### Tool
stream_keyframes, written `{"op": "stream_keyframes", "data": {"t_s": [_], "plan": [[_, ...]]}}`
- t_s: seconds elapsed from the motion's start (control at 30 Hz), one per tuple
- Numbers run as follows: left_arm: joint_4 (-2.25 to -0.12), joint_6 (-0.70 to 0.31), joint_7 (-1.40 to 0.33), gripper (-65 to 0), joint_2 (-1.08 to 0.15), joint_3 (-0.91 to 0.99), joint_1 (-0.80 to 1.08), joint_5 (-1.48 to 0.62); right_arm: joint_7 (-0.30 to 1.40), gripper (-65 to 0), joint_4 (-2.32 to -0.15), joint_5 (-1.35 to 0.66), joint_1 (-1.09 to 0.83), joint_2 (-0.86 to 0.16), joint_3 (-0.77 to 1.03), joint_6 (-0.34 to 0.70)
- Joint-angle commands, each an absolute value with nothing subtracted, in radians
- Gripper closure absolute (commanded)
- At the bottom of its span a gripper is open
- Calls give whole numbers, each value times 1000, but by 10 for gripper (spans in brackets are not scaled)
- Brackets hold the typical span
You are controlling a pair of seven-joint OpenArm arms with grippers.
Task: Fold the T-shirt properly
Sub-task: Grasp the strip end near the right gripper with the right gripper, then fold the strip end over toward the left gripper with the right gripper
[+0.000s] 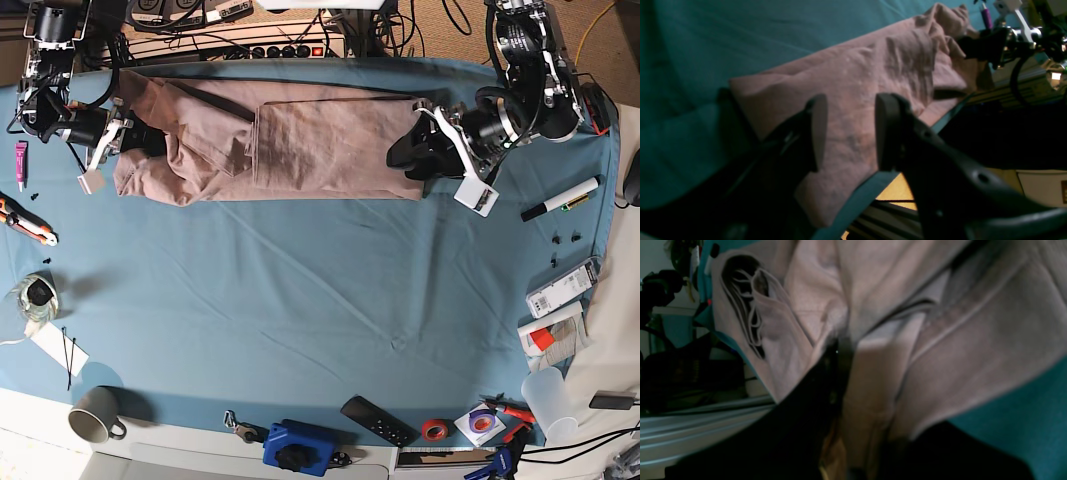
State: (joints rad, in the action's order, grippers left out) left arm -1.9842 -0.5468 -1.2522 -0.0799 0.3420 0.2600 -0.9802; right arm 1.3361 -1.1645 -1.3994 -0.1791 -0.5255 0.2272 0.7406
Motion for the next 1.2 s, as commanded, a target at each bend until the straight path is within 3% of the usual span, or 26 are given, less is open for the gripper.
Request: {"op": "stream_keyframes", "data": {"t_s": [0.0,0.23,0.6,0.87,1.17], "plan": [[-2004,-550,-1234,-227,-81,343,255,-1007,1396,0,-1145,-1314,-182,-507,206,698],[-2004,-550,-1234,-227,-81,343,255,-1007,1396,0,-1145,-1271,-34,-508,331,698],[-2004,-550,-1234,-227,-81,343,255,-1006,1335,0,-1145,-1019,114,-535,585,698],[-2004,-550,-1242,-227,-81,360,255,-995,1396,0,-1220,-1062,113,-542,583,698],[-2004,-550,-1242,-227,-81,579,255,-1016,1396,0,-1477,-1258,62,-540,572,698]]}}
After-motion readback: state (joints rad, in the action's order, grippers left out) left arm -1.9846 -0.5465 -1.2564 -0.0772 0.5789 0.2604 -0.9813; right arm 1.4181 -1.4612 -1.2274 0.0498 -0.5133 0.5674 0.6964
